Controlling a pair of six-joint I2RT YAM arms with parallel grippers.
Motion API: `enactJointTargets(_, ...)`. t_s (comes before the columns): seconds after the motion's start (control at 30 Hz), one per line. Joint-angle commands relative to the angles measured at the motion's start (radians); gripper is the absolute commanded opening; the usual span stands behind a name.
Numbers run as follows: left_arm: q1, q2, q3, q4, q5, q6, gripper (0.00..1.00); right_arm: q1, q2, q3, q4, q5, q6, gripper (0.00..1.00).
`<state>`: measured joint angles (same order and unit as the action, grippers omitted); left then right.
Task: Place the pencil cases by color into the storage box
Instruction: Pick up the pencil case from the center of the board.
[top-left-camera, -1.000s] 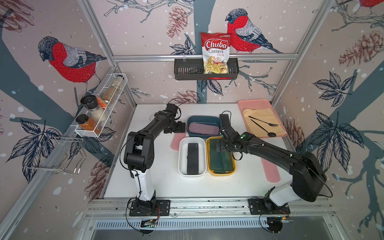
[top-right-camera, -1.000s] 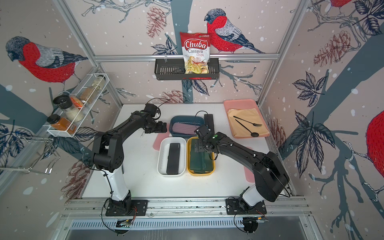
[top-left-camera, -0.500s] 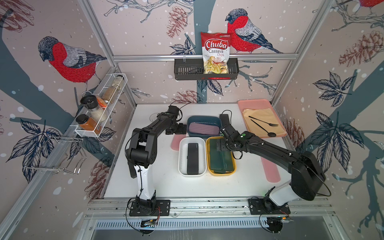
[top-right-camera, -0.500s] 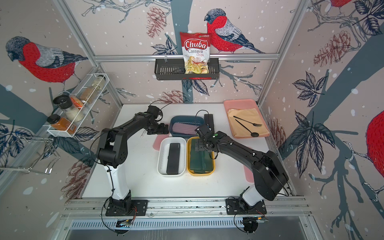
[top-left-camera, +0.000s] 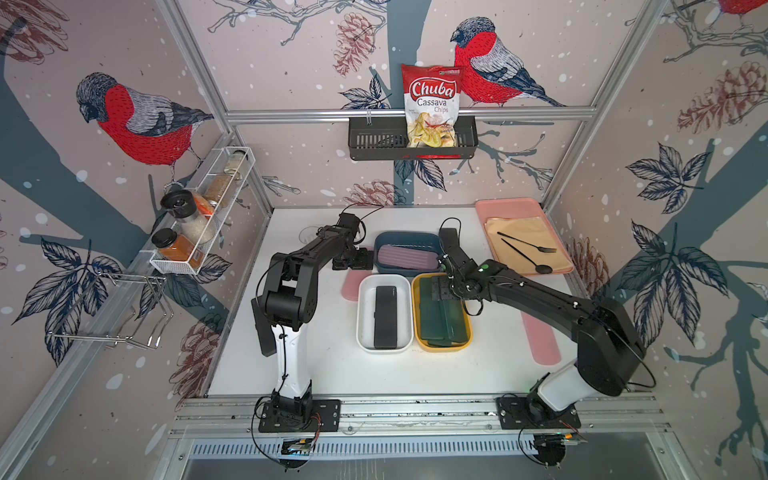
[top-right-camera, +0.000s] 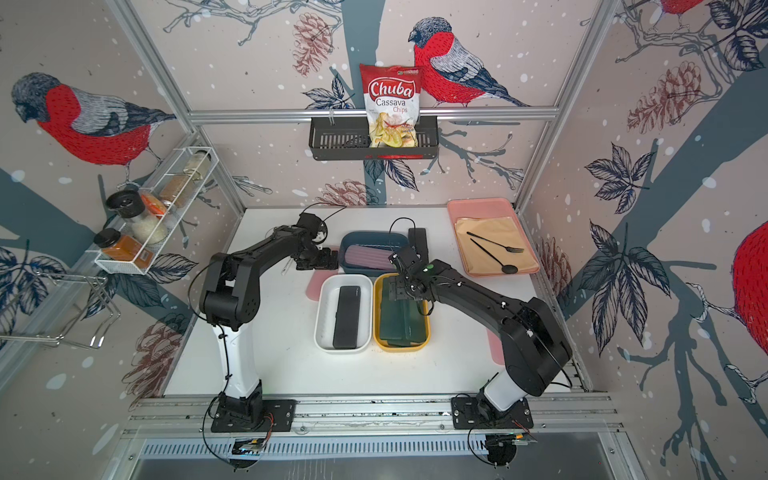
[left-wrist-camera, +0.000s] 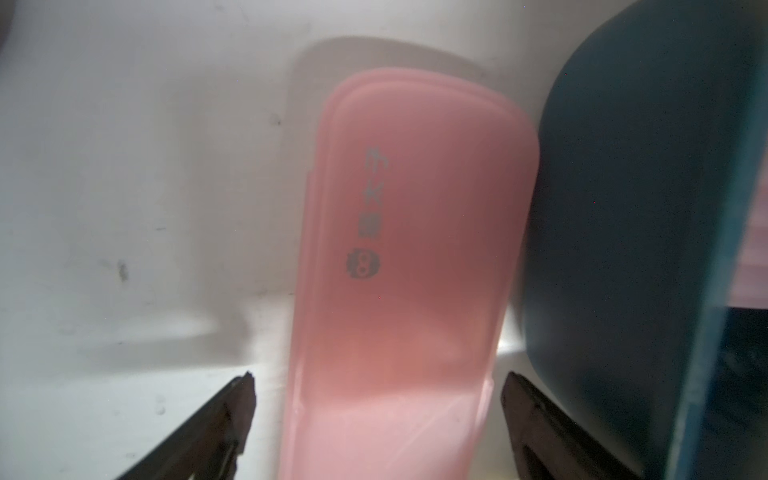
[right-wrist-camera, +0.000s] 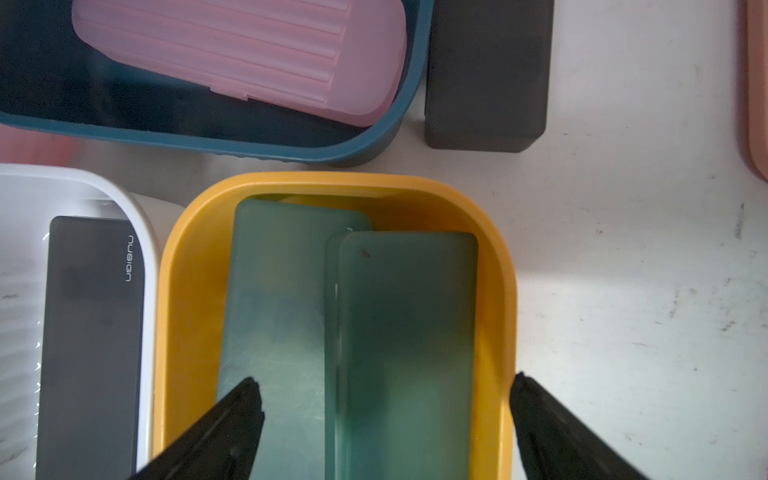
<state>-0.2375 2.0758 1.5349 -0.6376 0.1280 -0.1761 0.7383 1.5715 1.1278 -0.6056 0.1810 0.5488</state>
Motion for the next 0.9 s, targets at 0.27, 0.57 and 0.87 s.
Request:
enactJointTargets(0.27, 0.003, 0.035, -0.002, 0.013, -0.057, 0.007, 0.96, -0.001, 0.021, 0.035, 0.007, -0.009, -0.012, 0.96)
enactJointTargets(0.57, 0.027, 0.046, -0.024, -0.006, -0.166, -0.029, 0.96, -0.002, 0.024, 0.033, 0.016, -0.009, -0.012, 0.96)
enactJointTargets(0.87, 0.03, 0.068, -0.033, -0.025, -0.183, -0.048, 0.95, -0.002, 0.03, 0.04, 0.023, -0.012, -0.019, 0.96)
